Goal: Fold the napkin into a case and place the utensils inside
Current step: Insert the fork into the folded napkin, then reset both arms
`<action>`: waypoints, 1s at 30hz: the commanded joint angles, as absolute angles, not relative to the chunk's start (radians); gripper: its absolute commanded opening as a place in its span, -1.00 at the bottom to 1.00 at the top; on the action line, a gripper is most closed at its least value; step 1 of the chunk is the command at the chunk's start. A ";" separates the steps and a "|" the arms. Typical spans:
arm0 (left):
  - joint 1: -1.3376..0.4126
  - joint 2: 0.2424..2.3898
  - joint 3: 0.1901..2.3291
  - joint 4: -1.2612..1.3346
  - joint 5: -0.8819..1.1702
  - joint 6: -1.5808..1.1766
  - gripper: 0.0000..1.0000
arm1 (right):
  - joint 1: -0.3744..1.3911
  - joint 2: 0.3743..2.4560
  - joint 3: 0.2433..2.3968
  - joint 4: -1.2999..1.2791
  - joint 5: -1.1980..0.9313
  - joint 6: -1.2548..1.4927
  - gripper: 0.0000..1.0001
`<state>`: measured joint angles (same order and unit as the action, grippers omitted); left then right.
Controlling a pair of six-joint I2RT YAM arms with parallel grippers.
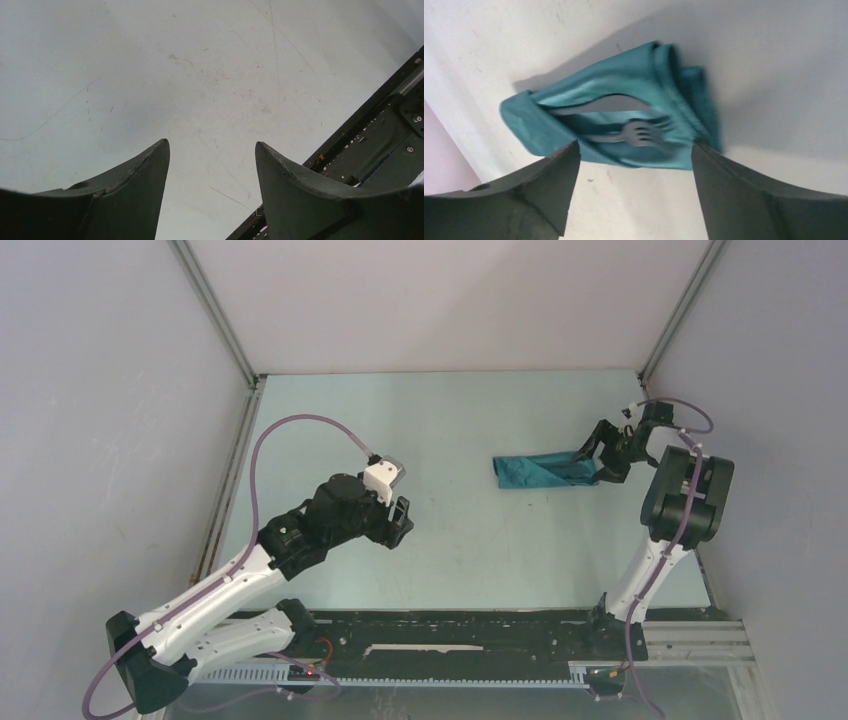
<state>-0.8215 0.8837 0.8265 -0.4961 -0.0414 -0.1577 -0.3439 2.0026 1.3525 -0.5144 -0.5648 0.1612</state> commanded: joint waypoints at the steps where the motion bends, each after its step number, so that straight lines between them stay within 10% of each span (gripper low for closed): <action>1: -0.824 0.871 0.844 -0.479 -0.047 -0.159 0.41 | -0.317 1.782 1.401 -0.641 -0.481 0.144 0.98; 12: -0.825 0.773 0.914 -0.511 -0.113 -0.205 0.43 | 0.218 1.227 1.409 -0.952 0.034 0.210 0.99; 17: -0.824 0.637 1.048 -0.515 -0.249 -0.285 0.60 | 0.450 0.997 1.505 -0.993 -0.051 0.297 0.99; 30: -0.825 0.534 1.373 -0.537 -0.539 -0.144 0.84 | 0.482 0.637 1.534 -0.865 0.048 0.259 0.99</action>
